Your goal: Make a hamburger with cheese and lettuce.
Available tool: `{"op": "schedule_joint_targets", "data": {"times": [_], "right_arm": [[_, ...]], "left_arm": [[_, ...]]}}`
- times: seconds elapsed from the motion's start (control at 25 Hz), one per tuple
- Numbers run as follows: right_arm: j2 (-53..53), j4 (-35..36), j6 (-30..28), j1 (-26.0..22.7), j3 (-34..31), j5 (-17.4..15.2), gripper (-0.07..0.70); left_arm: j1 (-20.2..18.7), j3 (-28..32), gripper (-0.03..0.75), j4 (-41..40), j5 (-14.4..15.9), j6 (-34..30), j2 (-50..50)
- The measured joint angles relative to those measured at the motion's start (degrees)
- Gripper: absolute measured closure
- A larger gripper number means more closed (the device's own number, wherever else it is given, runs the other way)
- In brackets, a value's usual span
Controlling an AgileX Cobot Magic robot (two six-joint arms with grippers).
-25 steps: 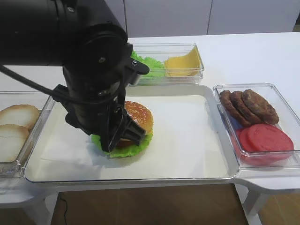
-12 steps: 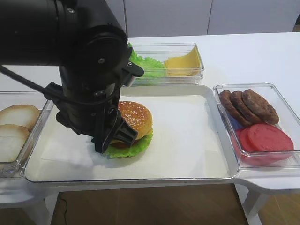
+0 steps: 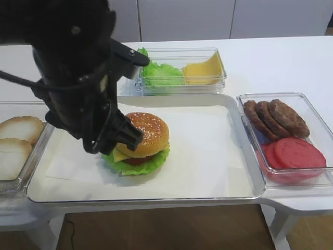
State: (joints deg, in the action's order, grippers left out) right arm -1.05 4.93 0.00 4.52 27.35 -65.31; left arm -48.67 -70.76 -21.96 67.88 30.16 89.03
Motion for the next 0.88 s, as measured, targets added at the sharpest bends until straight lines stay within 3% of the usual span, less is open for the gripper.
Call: {"op": "schedule_joint_targets", "data": {"times": [0.16, 0.28, 0.64, 0.88], "right_arm": [[0.0, 0.0, 0.3, 0.0, 0.0, 0.0, 0.092], [0.0, 0.0, 0.4, 0.0, 0.0, 0.0, 0.092], [0.0, 0.0, 0.4, 0.0, 0.0, 0.0, 0.092], [0.0, 0.0, 0.4, 0.0, 0.0, 0.0, 0.092]], "left_arm": [[3.5, 0.0, 0.3, 2.3, 0.6, -3.2, -4.2], [8.2, 0.0, 0.3, 5.8, 1.8, -7.4, -7.1], [26.5, 0.0, 0.3, 15.3, 2.7, -21.1, -11.7], [37.6, 0.0, 0.3, 19.4, 2.7, -25.4, -11.9]]}}
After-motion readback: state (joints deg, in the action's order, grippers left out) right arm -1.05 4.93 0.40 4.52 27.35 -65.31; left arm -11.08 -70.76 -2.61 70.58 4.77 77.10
